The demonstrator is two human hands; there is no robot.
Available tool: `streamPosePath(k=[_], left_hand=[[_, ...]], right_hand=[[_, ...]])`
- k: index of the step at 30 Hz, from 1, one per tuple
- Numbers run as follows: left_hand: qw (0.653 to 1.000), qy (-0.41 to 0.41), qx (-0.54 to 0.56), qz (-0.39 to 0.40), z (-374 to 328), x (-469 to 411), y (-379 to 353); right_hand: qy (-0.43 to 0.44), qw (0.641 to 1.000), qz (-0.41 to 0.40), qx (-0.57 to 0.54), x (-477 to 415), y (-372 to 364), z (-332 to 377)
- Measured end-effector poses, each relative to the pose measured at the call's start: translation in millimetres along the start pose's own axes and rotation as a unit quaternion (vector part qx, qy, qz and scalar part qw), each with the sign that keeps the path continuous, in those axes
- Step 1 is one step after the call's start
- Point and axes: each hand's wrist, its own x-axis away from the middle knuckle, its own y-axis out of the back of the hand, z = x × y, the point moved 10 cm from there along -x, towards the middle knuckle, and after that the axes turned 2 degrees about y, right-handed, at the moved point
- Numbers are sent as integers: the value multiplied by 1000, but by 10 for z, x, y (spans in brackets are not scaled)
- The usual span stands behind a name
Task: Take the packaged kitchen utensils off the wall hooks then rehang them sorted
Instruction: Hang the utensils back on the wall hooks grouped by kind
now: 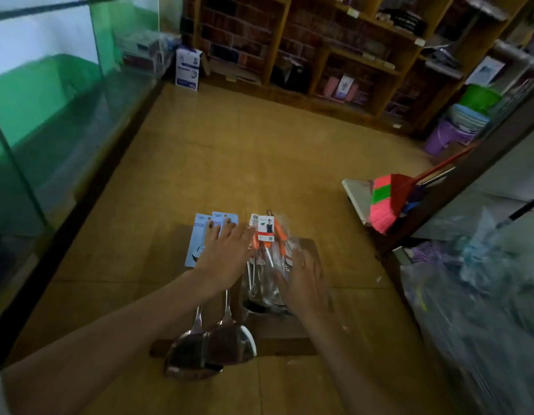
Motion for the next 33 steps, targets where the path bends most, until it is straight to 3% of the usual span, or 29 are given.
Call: streamPosePath(k=[5, 8, 17, 20, 22, 23, 26, 27, 28, 33], left_hand=[[1000, 1, 0, 20, 188, 3, -476], [999, 12, 38, 11, 251, 32, -566], [998, 4, 69, 6, -33, -37, -505], [983, 50, 179, 1, -19, -85, -421], [939, 145, 311, 28, 64, -131, -402], [890, 208, 402, 50, 108, -136, -441], [645, 352, 672, 93, 4, -50, -548], [613, 361, 697, 85, -43, -54, -494], [606, 363, 705, 72, -76, -56, -424], [635, 327, 698, 49, -569, -76, 98]], right_hand=[[-96, 982, 165, -9, 66, -908, -377], [-99, 981, 163, 28, -27, -967, -420], [-89, 990, 109, -6, -77, -705, -272], [-76, 992, 96, -32, -20, -562, -175], [-55, 994, 88, -39, 49, -431, -69], [-44, 995, 84, -41, 94, -353, -14], [-9, 997, 70, -27, 259, -73, 106], [3, 998, 61, -21, 320, 38, 131], [13, 998, 50, -19, 384, 142, 143], [12, 998, -21, -53, 745, 766, -38]])
